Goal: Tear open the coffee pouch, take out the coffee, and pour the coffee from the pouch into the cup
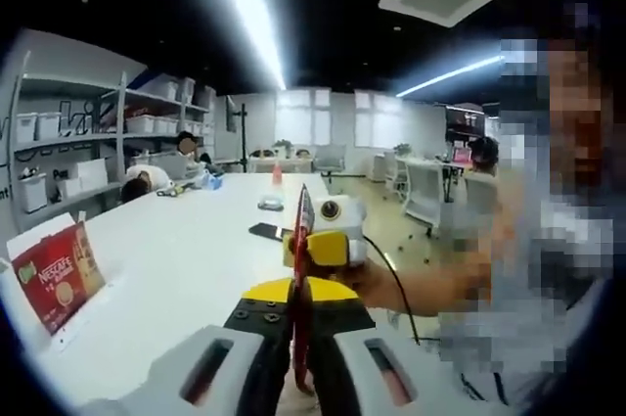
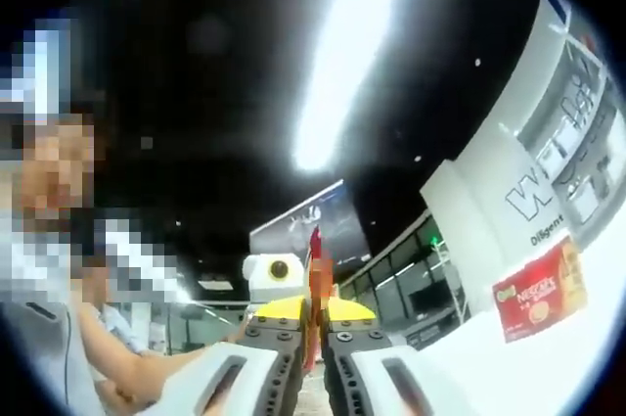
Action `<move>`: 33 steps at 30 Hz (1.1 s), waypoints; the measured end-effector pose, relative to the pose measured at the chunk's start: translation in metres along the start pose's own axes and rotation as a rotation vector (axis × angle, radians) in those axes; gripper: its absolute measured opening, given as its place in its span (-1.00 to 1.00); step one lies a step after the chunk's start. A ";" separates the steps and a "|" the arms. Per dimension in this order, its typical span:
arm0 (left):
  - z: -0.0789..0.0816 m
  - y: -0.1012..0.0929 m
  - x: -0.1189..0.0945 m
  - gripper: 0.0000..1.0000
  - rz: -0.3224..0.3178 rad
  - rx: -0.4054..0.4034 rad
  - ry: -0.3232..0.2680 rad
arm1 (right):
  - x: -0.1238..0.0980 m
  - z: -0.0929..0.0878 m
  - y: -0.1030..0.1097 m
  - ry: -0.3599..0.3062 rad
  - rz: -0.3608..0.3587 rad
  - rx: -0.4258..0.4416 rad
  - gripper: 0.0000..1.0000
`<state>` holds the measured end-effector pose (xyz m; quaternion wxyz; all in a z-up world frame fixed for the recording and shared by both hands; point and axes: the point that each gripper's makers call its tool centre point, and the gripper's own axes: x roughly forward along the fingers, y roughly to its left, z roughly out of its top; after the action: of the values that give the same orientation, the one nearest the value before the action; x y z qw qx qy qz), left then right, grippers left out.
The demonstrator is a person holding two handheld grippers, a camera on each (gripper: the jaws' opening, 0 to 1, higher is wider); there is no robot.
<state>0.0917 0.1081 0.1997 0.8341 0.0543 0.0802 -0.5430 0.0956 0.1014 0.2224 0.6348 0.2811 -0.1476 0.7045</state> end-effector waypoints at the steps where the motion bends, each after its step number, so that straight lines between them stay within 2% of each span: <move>1: 0.000 0.000 0.000 -0.90 -0.003 0.001 -0.002 | 0.000 -0.001 0.000 0.003 0.004 0.004 -0.86; 5: -0.002 0.000 -0.003 -0.90 -0.002 0.001 0.004 | -0.002 -0.001 -0.001 0.023 0.010 0.020 -0.78; 11: -0.004 0.003 -0.006 -0.90 -0.006 -0.024 -0.002 | -0.008 0.011 -0.006 -0.035 0.014 0.048 -0.77; 20: -0.003 0.002 -0.007 -0.85 0.001 -0.030 -0.009 | -0.007 0.012 -0.001 -0.006 0.021 0.040 -0.83; 23: 0.000 0.004 -0.007 -0.71 0.013 -0.033 -0.030 | -0.007 0.015 -0.003 -0.012 0.018 0.043 -0.85; 28: 0.011 0.004 -0.004 -0.68 -0.001 -0.046 -0.054 | -0.006 0.016 -0.003 -0.014 0.013 0.035 -0.85; 33: 0.005 -0.001 0.006 -0.71 -0.019 -0.025 0.001 | -0.006 0.012 0.000 -0.002 0.035 0.049 -0.85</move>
<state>0.0936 0.1020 0.2034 0.8295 0.0434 0.0878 -0.5499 0.0988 0.0899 0.2287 0.6151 0.2948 -0.1359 0.7185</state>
